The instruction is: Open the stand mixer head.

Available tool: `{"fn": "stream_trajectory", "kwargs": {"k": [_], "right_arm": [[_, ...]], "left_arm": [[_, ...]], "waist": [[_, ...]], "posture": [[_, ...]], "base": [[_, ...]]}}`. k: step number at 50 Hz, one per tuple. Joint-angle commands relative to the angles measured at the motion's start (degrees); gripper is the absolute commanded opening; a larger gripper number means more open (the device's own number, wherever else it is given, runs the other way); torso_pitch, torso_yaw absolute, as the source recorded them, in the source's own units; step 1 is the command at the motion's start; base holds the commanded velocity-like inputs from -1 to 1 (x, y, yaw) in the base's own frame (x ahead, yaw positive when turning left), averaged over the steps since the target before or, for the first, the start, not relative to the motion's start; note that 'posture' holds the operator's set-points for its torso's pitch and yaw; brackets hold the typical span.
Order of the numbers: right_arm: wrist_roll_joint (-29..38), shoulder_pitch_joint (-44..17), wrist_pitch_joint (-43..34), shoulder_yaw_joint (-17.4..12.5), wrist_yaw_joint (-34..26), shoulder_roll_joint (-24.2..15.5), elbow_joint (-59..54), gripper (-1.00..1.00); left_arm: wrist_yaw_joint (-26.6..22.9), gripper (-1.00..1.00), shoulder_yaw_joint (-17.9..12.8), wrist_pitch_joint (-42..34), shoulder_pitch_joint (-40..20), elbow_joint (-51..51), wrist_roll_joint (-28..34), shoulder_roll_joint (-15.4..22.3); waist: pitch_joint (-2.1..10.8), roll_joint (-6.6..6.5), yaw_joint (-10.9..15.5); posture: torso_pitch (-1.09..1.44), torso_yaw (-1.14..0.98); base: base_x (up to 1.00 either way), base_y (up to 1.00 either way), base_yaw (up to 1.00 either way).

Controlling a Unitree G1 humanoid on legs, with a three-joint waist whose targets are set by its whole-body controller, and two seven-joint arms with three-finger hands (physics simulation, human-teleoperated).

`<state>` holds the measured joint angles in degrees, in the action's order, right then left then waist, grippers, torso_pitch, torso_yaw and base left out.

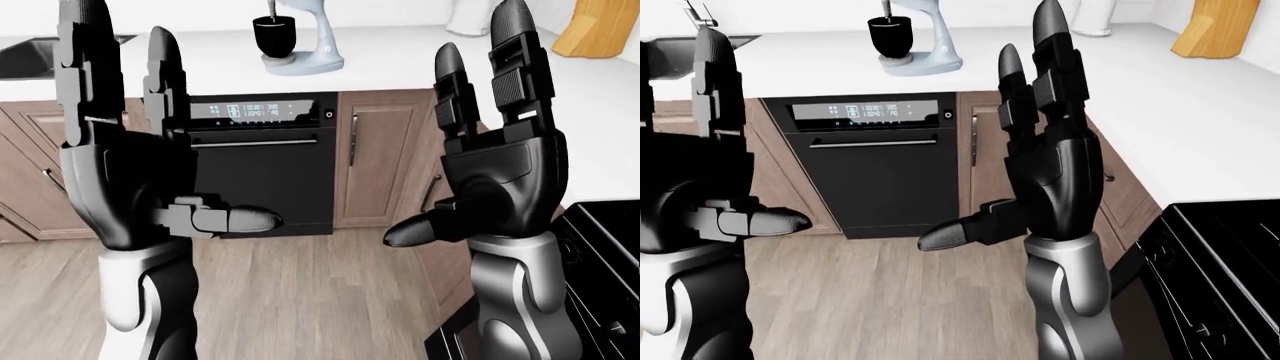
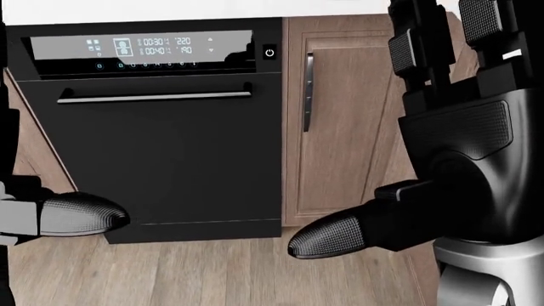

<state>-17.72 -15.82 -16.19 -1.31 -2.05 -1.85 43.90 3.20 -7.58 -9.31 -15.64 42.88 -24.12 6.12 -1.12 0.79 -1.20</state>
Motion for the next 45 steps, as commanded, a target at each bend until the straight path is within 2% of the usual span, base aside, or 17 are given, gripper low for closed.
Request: {"fn": "stream_trajectory", "kwargs": {"k": [1, 3, 4, 5, 7, 10, 11, 14, 16, 19, 20, 21, 24, 38, 40, 44, 45], "right_arm": [[-0.5, -0.9, 1.3, 0.6, -0.6, 0.0, 1.2, 1.0], [0.0, -0.6, 1.6, 0.9, -1.0, -0.1, 1.4, 1.0], [0.0, -0.4, 1.5, 1.1, -1.2, 0.0, 1.5, 1.0], [0.0, -0.2, 1.8, 1.1, -1.5, 0.1, 1.0, 1.0], [-0.3, -0.6, 1.6, 0.7, -1.3, 0.2, 0.7, 1.0], [0.1, -0.8, 2.1, 0.6, -1.6, -0.1, 0.3, 1.0], [-0.1, -0.9, 1.9, 0.6, -1.4, 0.0, 0.4, 1.0], [0.0, -0.4, 2.2, 0.9, -1.7, 0.1, 0.3, 1.0], [-0.4, -0.6, 1.9, 0.6, -1.4, 0.2, 0.2, 1.0], [-0.2, -0.3, 2.2, 0.8, -1.5, 0.1, 0.3, 1.0], [-0.1, -0.2, 2.2, 0.9, -1.6, 0.1, 0.4, 1.0], [0.0, -0.2, 2.2, 1.0, -1.8, 0.0, 0.6, 1.0], [0.1, 0.1, 2.1, 1.2, -1.9, 0.3, 0.3, 1.0], [-0.8, 0.6, 3.1, 1.1, -2.7, 0.5, 0.0, 1.0], [-1.1, 0.5, 3.1, 1.1, -2.6, 0.4, 0.0, 1.0], [0.6, 0.8, 3.3, 1.6, -2.9, 0.1, -1.0, 1.0], [0.7, 0.9, 3.0, 1.7, -3.1, 0.2, -0.9, 1.0]], "left_arm": [[0.2, 1.0, -1.0, 1.2, -0.8, 1.0, -0.1, 0.4], [0.1, 1.0, -1.0, 1.3, -0.7, 1.0, -0.2, 0.5], [0.0, 1.0, -0.9, 1.4, -0.6, 0.8, -0.1, 0.4], [-0.3, 1.0, -0.8, 2.1, -0.4, 0.2, 0.2, 0.3], [-0.1, 1.0, -0.9, 1.6, -0.6, 0.6, 0.0, 0.4], [-0.3, 1.0, -0.9, 2.0, -0.5, 0.1, 0.1, 0.3], [-0.2, 1.0, -0.9, 1.9, -0.5, 0.2, 0.1, 0.4], [-0.4, 1.0, -0.9, 2.2, -0.3, 0.0, 0.2, 0.3], [-0.4, 1.0, -0.9, 1.9, -0.3, 0.4, 0.2, 0.4], [-0.5, 1.0, -0.9, 1.9, -0.2, 0.4, 0.1, 0.3], [-0.6, 1.0, -0.8, 2.0, 0.0, 0.4, 0.2, 0.3], [-0.6, 1.0, -0.8, 2.0, 0.1, 0.5, 0.2, 0.2], [-0.6, 1.0, -1.0, 2.0, 0.0, 0.4, 0.1, 0.3], [-1.1, 1.0, -0.8, 2.6, 0.4, -0.2, 0.4, 0.1], [-1.1, 1.0, -0.8, 2.7, 0.4, -0.4, 0.3, 0.0], [-1.2, 1.0, -0.7, 2.9, 0.4, -0.6, 0.5, 0.0], [-1.2, 1.0, -0.7, 2.9, 0.5, -0.6, 0.5, -0.1]], "waist": [[0.22, -0.4, -0.2], [-0.55, -5.14, -0.7], [-0.29, -5.84, 0.0], [-1.38, -1.13, 0.4], [-2.21, -0.85, 0.6], [0.59, -2.96, 1.0], [-0.02, -3.71, 0.7], [-1.43, 3.78, 0.3], [-2.78, 3.3, 0.2], [0.24, -4.49, 0.0], [-1.05, -2.53, 0.4], [-0.37, -3.91, 0.4], [-2.36, 2.58, 1.4], [1.73, -0.88, 1.6], [-4.28, -1.16, 1.7], [-4.94, -1.02, 1.7], [-1.39, -1.02, 1.6]], "posture": [[0.0, 0.0], [0.0, 0.0], [0.0, 0.0], [0.0, 0.0], [0.0, 0.0], [0.0, 0.0], [0.0, 0.0], [0.0, 0.0], [0.0, 0.0], [0.0, 0.0], [0.0, 0.0], [0.0, 0.0], [0.0, 0.0], [0.0, 0.0], [0.0, 0.0], [0.0, 0.0], [0.0, 0.0]], "base": [[0.0, 0.0, 0.0], [0.0, 0.32, 0.0], [0.0, 1.0, 0.0], [0.0, 1.0, 0.0], [0.0, 0.31, 0.0], [0.0, 0.03, 0.0], [0.0, 0.48, 0.0], [0.0, 0.96, 0.0], [0.0, 0.5, 0.0], [0.0, 0.0, 0.0], [0.0, 0.0, 0.0], [0.0, 0.41, 0.0], [-0.01, 0.6, 0.0], [0.01, 0.0, 0.0], [1.0, 0.0, 0.0], [0.76, 0.0, 0.0], [0.0, 0.0, 0.0]]}}
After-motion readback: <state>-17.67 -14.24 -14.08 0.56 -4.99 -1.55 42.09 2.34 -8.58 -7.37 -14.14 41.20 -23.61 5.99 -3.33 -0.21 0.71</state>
